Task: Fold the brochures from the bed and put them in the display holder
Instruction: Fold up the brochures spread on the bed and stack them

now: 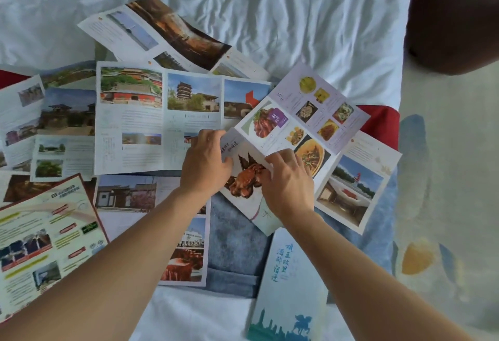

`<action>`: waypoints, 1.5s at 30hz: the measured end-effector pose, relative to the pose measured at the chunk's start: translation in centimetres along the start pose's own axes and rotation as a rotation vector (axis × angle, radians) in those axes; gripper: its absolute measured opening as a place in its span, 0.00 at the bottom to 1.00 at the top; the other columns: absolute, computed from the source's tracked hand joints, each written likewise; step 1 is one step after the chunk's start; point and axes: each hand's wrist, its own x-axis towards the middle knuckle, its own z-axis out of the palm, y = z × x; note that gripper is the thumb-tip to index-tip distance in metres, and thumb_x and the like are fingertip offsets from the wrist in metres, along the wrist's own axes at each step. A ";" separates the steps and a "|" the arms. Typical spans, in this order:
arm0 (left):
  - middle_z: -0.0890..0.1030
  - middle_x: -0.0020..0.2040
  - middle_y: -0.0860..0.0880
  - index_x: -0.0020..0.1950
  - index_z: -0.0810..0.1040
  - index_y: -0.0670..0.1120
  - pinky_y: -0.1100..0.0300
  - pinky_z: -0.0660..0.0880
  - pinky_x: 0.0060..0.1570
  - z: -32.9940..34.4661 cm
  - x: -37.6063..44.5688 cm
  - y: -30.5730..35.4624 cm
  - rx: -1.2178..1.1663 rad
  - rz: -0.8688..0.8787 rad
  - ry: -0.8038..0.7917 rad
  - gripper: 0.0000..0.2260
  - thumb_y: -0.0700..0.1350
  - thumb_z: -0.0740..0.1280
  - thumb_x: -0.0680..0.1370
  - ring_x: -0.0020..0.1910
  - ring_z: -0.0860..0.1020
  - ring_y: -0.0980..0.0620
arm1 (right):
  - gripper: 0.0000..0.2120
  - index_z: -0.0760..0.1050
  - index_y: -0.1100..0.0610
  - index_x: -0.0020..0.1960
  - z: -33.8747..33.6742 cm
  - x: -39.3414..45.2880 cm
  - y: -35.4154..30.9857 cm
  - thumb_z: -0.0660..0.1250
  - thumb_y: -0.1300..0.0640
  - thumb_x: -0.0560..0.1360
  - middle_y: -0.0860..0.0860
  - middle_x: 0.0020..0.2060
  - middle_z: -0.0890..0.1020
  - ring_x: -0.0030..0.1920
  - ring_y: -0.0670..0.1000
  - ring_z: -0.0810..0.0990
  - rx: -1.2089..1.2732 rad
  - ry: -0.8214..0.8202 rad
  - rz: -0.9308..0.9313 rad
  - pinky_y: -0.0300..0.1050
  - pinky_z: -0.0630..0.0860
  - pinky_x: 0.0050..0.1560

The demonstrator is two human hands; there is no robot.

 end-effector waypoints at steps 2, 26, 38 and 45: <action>0.74 0.61 0.42 0.69 0.69 0.43 0.45 0.76 0.55 0.4 0.6 0.1 0.008 -0.019 -0.023 0.25 0.45 0.71 0.74 0.61 0.72 0.40 | 0.14 0.76 0.55 0.63 0.5 0.6 0.5 0.63 0.55 0.78 0.54 0.66 0.74 0.66 0.58 0.72 -0.015 -0.032 0.027 0.56 0.71 0.64; 0.75 0.56 0.47 0.60 0.70 0.44 0.46 0.73 0.58 0.1 2.0 1.9 -0.296 -0.038 0.036 0.18 0.43 0.73 0.73 0.56 0.73 0.48 | 0.19 0.66 0.55 0.59 0.7 0.2 -1.5 0.55 0.62 0.69 0.52 0.40 0.79 0.35 0.54 0.74 0.238 0.087 -0.011 0.46 0.64 0.35; 0.76 0.62 0.45 0.68 0.72 0.43 0.50 0.72 0.59 1.5 3.4 4.1 -0.269 -0.009 -0.006 0.20 0.41 0.69 0.76 0.61 0.73 0.45 | 0.22 0.73 0.58 0.60 -1.7 2.8 1.4 0.57 0.59 0.68 0.57 0.49 0.77 0.49 0.60 0.75 0.038 0.216 0.035 0.55 0.69 0.50; 0.75 0.55 0.44 0.56 0.73 0.42 0.53 0.71 0.50 3.4 6.5 5.4 -0.026 0.025 -0.022 0.16 0.45 0.73 0.72 0.55 0.73 0.43 | 0.22 0.70 0.54 0.65 -1.7 6.1 5.0 0.59 0.62 0.72 0.57 0.63 0.73 0.61 0.60 0.72 0.042 0.126 0.142 0.57 0.69 0.57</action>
